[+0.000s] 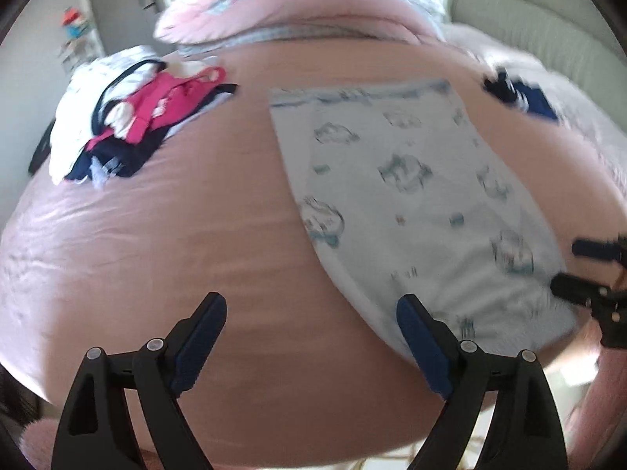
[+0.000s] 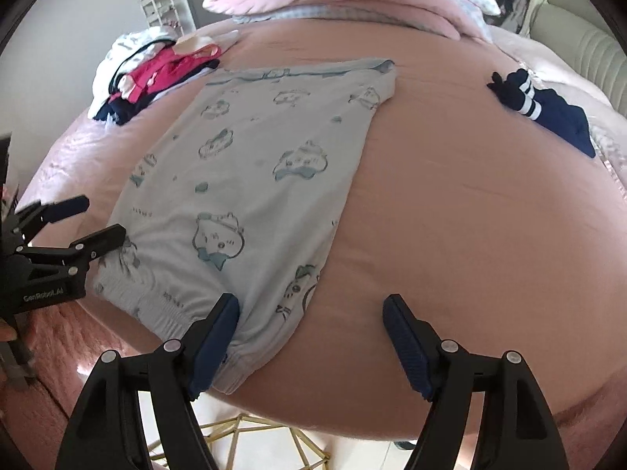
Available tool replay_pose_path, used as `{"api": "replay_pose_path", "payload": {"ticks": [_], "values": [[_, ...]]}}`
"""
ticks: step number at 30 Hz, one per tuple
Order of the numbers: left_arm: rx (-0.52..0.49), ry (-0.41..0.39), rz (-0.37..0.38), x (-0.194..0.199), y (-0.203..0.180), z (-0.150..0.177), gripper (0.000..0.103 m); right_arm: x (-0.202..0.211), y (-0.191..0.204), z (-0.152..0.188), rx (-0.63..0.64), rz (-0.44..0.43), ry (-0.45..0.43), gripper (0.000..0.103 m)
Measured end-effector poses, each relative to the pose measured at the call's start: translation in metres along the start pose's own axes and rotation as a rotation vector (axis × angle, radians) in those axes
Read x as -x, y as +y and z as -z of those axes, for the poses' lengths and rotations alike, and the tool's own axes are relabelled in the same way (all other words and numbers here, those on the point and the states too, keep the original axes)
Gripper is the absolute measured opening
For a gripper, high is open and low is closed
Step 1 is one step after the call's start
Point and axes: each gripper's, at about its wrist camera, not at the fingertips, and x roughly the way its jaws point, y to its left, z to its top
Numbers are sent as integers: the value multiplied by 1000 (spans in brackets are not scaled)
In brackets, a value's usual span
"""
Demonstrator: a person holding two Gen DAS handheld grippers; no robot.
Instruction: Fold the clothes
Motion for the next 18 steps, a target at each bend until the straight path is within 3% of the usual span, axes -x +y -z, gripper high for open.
{"api": "replay_pose_path", "payload": {"ticks": [5, 8, 12, 18], "values": [[134, -7, 112, -19, 23, -54, 89, 9, -11, -43, -28, 11, -52, 75], [99, -30, 72, -43, 28, -92, 89, 1, -12, -81, 33, 46, -77, 75], [106, 3, 16, -91, 40, -124, 89, -32, -10, -134, 104, 133, -72, 75], [27, 26, 31, -132, 41, -132, 90, -85, -10, -172, 39, 164, -20, 75]]}}
